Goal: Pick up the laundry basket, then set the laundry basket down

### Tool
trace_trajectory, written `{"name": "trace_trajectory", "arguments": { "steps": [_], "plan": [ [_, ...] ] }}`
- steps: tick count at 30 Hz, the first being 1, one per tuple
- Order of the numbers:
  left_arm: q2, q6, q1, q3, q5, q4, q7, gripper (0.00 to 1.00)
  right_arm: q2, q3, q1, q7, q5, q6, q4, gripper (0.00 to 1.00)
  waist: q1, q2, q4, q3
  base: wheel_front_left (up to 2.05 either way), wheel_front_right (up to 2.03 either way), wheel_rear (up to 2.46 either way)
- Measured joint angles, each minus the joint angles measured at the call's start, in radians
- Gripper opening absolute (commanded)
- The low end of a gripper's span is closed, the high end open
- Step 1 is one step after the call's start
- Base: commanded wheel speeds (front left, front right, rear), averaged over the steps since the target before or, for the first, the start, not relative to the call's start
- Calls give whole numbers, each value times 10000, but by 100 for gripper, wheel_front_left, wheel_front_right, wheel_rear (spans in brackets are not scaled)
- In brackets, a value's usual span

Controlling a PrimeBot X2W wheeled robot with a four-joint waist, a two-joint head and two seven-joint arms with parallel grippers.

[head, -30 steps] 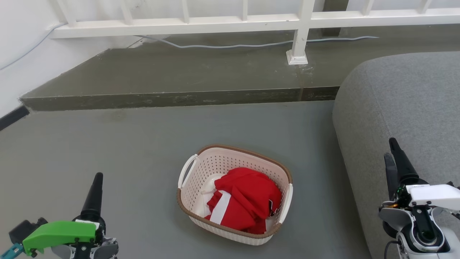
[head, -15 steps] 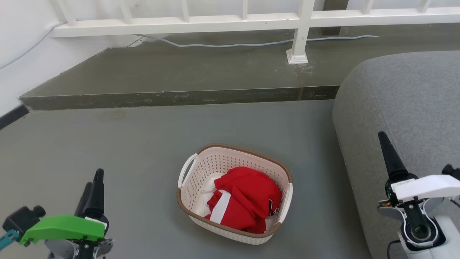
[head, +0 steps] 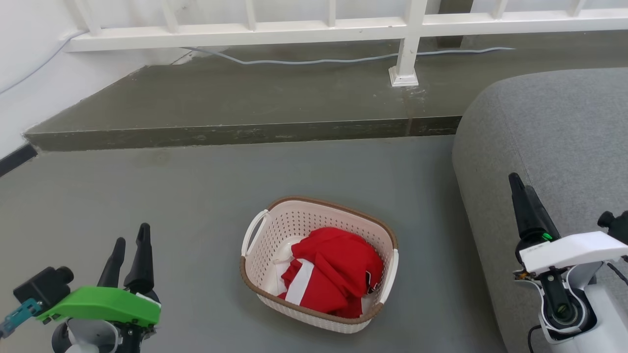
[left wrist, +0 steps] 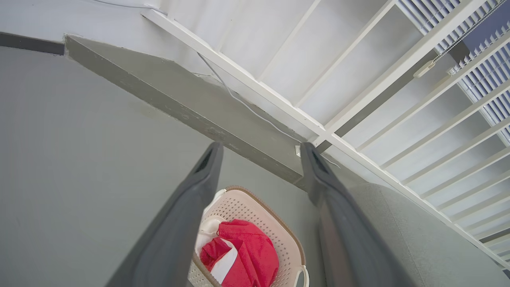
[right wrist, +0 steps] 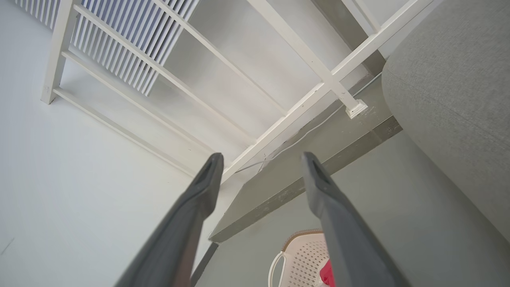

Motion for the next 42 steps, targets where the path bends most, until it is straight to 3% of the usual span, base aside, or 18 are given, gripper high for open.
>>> {"name": "trace_trajectory", "arguments": {
  "steps": [42],
  "plan": [
    [-286,-61,-3,-311,5724,-535,-1436,100,-4,573,-254,-1444,-5939,92,-17,100,0,0,-129,4,0,0,0]
  ]
}}
